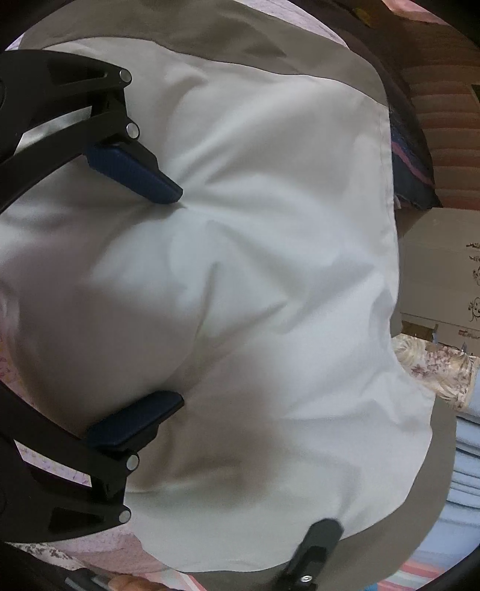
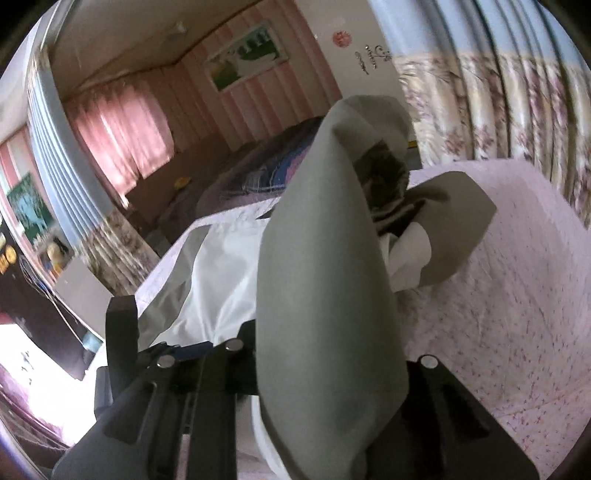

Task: Fold large clothes
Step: 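Fold the sleeve with the right gripper across the jacket back toward the left gripper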

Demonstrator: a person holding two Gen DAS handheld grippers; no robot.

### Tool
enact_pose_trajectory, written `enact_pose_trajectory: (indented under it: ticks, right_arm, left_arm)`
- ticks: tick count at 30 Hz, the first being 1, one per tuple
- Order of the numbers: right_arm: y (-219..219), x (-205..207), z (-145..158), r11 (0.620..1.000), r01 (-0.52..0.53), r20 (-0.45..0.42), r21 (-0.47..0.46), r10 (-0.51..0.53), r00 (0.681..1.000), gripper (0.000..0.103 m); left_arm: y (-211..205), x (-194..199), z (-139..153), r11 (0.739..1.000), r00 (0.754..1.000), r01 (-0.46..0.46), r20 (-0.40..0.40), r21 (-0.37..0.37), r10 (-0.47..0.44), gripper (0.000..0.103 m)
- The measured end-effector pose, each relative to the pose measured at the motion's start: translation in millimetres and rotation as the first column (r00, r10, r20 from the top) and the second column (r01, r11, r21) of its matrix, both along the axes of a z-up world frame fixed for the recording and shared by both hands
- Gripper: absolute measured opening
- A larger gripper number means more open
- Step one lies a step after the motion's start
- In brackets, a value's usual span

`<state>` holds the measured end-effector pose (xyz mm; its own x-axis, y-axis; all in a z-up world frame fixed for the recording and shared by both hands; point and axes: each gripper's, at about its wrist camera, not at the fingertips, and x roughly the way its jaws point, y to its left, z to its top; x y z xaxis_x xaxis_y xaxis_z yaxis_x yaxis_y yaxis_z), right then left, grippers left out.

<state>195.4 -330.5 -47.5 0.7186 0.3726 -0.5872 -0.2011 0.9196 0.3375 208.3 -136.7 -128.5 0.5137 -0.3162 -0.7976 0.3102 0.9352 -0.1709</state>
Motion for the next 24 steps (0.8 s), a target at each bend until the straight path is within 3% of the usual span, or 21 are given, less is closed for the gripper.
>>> enact_pose_trajectory:
  ticks: [7, 12, 16, 20, 22, 24]
  right_arm:
    - [84, 17, 22, 0.986, -0.031, -0.008, -0.165, 0.030, 1.000, 0.023]
    - [175, 41, -6, 0.943, -0.141, -0.083, -0.302, 0.121, 0.989, 0.022]
    - [229, 49, -50, 0.864, -0.223, -0.161, -0.451, 0.167, 0.973, 0.022]
    - [250, 49, -86, 0.801, -0.246, -0.189, -0.545, 0.169, 0.967, 0.023]
    - [253, 48, -88, 0.784, -0.247, -0.185, -0.569, 0.171, 0.968, 0.023]
    - [249, 49, -85, 0.796, -0.254, -0.196, -0.549, 0.172, 0.965, 0.025]
  left_arm:
    - [76, -28, 45, 0.997, 0.999, -0.006, 0.053, -0.072, 0.010, 0.099]
    - [165, -41, 68, 0.994, 0.987, -0.113, 0.111, 0.000, 0.112, 0.100]
    - [209, -33, 57, 0.988, 0.986, -0.151, 0.079, 0.029, 0.149, 0.100]
    - [223, -27, 35, 0.983, 0.986, -0.160, 0.059, 0.093, 0.155, 0.100]
    - [231, -24, 28, 0.985, 0.987, -0.157, 0.044, 0.079, 0.154, 0.100]
    - [235, -26, 26, 0.988, 0.988, -0.150, 0.033, 0.037, 0.149, 0.100]
